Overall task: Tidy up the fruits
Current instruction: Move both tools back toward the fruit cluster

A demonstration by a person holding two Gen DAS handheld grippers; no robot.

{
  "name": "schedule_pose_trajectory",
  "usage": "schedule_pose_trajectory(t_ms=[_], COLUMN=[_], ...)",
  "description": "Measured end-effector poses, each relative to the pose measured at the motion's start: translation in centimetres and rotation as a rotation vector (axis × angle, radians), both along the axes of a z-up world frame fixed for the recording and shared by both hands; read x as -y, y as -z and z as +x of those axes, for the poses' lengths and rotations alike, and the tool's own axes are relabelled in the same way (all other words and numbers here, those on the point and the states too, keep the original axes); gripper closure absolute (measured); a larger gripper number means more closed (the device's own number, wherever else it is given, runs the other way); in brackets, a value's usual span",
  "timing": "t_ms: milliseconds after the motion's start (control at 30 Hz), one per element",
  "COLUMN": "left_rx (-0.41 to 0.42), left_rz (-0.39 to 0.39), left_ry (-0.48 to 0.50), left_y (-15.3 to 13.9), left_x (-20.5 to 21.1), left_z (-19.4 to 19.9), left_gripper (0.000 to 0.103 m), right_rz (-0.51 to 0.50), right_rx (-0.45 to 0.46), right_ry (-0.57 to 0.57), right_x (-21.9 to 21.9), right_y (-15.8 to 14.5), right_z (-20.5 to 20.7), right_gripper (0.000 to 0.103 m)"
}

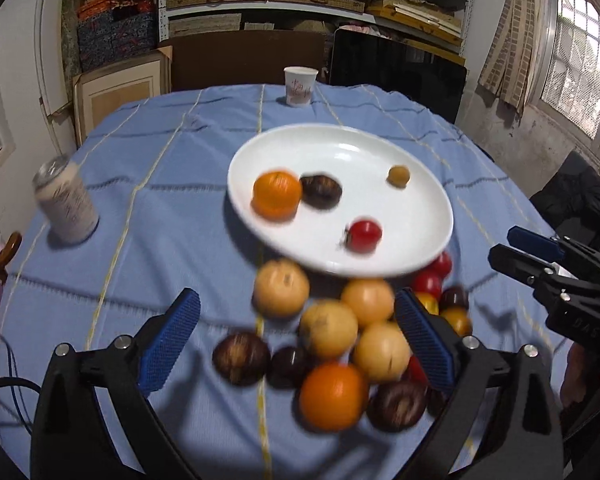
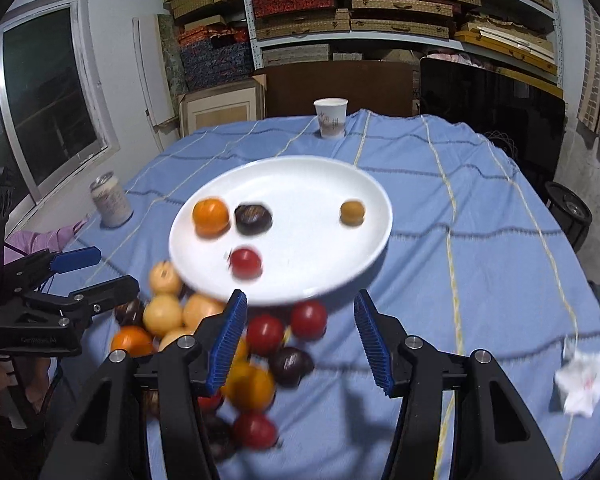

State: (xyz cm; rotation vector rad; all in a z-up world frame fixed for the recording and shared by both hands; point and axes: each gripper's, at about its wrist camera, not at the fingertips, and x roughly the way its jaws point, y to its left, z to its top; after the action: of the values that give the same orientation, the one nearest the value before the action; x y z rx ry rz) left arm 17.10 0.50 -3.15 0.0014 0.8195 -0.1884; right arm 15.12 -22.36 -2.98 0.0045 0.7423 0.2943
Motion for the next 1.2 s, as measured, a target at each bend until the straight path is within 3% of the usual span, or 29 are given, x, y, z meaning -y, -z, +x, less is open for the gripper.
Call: schedule_pose_trajectory(t_ms=[267,500,633,700,900,1100,1200], left_rx=[-0.024,0.004,0.005,0.013,-0.041,-0.086,-0.116], left_rz=[0.059,0.135,0.129,0.114,0.106,0.079,0.056], left_ry=[0.021,0.002,-0.023,-0.023,0.026,-0.008,-0.009], left_y=[3.7,4.0,3.8,3.7,4.4,4.9,5.3], left_x=[-0.5,1.0,1.1,1.1,2.3,1.7,1.4], left_z=[-5.9,-6.1,-5.2,-4.8,-3.7,-2.9,-2.5], left_gripper=[0.007,0.007,0.008,0.025,0.044,0.031,0.032], right_rz=[-0.037,0.046,0.06,0.064,0.081,0.08,0.078], right_rx=[-0.001,-0.03,-0.02,-0.013,-0.014,-0.014,-0.013], right_ry=[-0.044,-0.021,-0.028,-0.034,-0.039,-0.04,-0.038], right_x=[-0.8,0.6,0.6,0.6,0.8,0.8,0.7], right_y=[4.0,4.8,4.8,4.7,4.8,4.8,4.7], right_z=[-7.0,-6.8,-7.0,-7.1,-7.2,-7.2,-7.2], right_gripper=[0.046,0.044,0.044,0.044,0.044,0.044,0.044])
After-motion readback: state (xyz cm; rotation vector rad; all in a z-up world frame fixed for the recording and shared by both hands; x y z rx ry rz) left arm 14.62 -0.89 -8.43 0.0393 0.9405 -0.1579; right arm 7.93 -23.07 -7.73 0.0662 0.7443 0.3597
